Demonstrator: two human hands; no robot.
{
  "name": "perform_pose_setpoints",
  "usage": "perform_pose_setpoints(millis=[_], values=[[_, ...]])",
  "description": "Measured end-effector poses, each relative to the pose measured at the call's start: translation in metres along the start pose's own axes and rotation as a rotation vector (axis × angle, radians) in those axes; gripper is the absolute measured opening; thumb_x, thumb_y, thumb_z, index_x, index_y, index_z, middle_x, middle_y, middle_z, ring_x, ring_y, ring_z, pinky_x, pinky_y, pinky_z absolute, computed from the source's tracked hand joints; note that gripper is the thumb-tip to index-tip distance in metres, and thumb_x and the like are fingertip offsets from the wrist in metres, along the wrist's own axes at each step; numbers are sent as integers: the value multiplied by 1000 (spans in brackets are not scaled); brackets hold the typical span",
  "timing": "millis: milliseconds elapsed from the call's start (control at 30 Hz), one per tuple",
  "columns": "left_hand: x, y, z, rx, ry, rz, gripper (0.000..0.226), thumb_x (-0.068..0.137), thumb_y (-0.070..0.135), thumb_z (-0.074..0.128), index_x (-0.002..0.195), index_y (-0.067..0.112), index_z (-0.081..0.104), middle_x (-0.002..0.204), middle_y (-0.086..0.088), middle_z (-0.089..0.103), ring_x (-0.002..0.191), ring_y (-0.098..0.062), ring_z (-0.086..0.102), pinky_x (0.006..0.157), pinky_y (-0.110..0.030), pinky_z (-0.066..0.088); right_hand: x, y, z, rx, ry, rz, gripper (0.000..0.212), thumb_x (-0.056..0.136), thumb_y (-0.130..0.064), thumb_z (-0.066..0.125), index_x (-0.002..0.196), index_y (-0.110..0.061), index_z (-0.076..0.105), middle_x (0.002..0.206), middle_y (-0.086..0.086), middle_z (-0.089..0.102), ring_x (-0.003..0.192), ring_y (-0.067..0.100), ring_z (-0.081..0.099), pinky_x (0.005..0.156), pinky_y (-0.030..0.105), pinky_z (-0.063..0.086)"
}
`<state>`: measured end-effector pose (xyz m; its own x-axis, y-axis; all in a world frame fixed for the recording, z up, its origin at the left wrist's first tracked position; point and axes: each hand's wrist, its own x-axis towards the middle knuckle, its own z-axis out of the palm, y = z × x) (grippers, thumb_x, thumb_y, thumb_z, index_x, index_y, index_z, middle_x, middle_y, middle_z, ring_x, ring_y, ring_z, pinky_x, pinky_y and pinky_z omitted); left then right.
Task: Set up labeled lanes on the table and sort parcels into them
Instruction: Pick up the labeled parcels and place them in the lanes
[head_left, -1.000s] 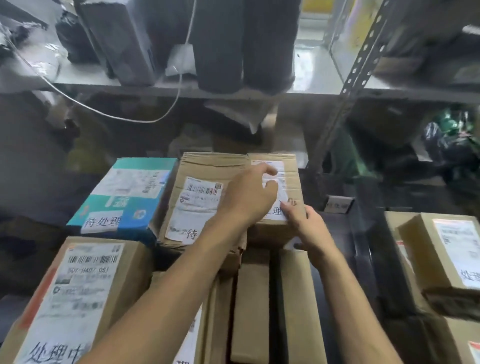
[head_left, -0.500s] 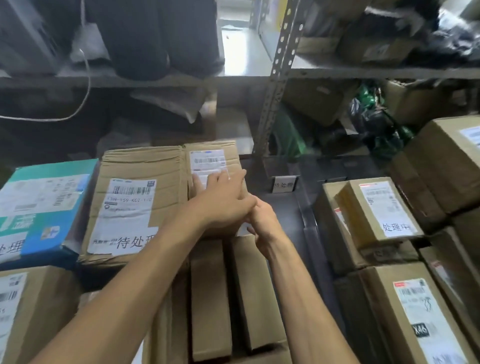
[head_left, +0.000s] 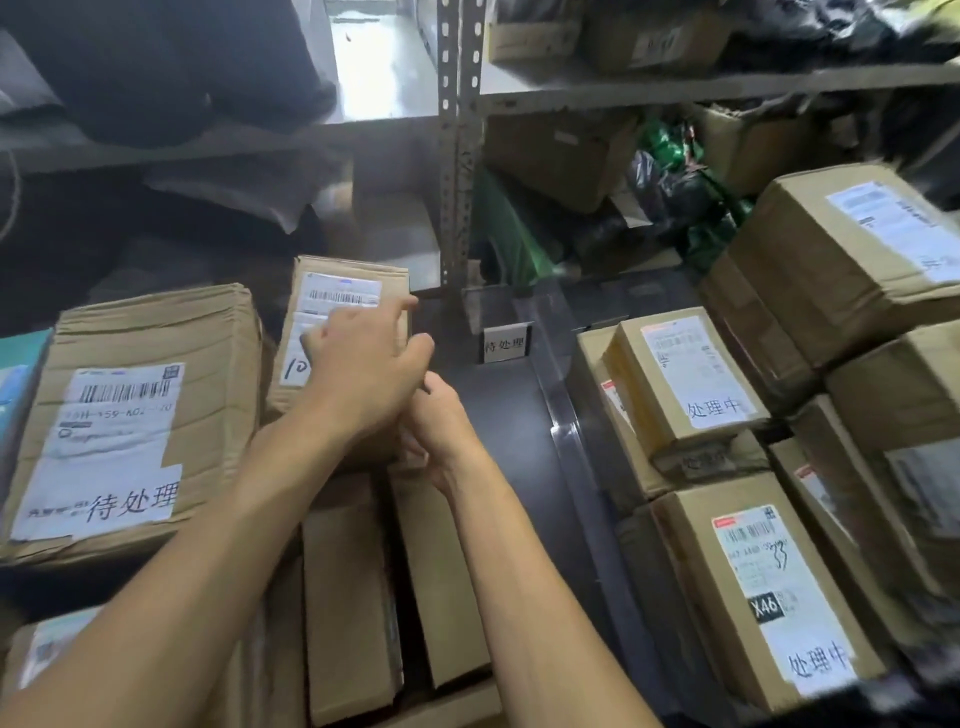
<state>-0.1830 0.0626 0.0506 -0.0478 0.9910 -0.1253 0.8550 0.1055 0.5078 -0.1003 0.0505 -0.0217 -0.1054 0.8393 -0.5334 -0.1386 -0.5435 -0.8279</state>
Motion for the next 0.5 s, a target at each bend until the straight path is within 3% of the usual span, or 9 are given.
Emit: perform_pose_setpoints(millis=[33, 100, 167, 233, 300, 333, 433, 500], values=[[2, -3, 1, 42, 114, -31, 69, 81, 45, 33, 144, 24, 52, 146, -11, 52, 138, -34, 36, 115, -42, 21, 1, -1, -1, -29, -16, 0, 68, 66, -37, 62, 127, -8, 60, 86, -1, 63, 33, -4, 46, 35, 8, 30], [7, -12, 1, 35, 168, -148, 63, 89, 41, 39, 148, 20, 46, 157, -14, 36, 142, -40, 26, 120, -46, 19, 6, -1, -2, -41, -44, -12, 84, 56, -50, 72, 132, -15, 60, 108, 3, 71, 45, -5, 52, 36, 6, 29], [8, -17, 1, -14, 127, -251, 59, 97, 31, 46, 154, 19, 36, 164, -14, 23, 144, -41, 22, 122, -46, 19, 7, -6, -2, -44, -112, 20, 85, 55, -56, 77, 130, -20, 62, 119, 4, 74, 78, 4, 68, 39, 6, 34], [9, -17, 1, -63, 152, -295, 59, 97, 27, 46, 154, 17, 34, 162, -12, 29, 143, -39, 25, 121, -42, 20, 11, -8, -7, -45, -166, 29, 70, 68, -43, 82, 131, -20, 61, 121, 1, 74, 103, 16, 72, 54, 11, 48], [12, -13, -4, -136, 229, -343, 57, 95, 28, 43, 151, 17, 40, 155, -12, 41, 140, -36, 31, 116, -39, 21, 18, -9, -14, -12, -217, 52, 67, 76, -29, 83, 136, -18, 57, 123, 1, 73, 108, 18, 72, 77, 24, 59], [12, -11, -7, -172, 259, -385, 54, 96, 26, 44, 149, 17, 42, 152, -12, 45, 139, -35, 34, 115, -38, 23, 20, -10, -17, 24, -243, 66, 66, 79, -25, 82, 138, -17, 54, 124, 4, 72, 108, 19, 72, 78, 26, 60], [15, -9, -14, -278, 348, -456, 45, 95, 23, 47, 139, 20, 51, 138, -5, 59, 130, -33, 47, 113, -44, 33, 21, -15, -24, 89, -299, 69, 58, 90, -18, 76, 140, -16, 48, 130, 8, 69, 111, 24, 71, 57, 15, 52], [17, -3, -14, -380, 366, -464, 38, 92, 26, 51, 130, 22, 56, 121, 3, 63, 118, -27, 56, 107, -48, 43, 22, -13, -28, 96, -315, 61, 63, 86, -23, 79, 141, -18, 48, 128, 6, 71, 112, 23, 71, 68, 23, 58]])
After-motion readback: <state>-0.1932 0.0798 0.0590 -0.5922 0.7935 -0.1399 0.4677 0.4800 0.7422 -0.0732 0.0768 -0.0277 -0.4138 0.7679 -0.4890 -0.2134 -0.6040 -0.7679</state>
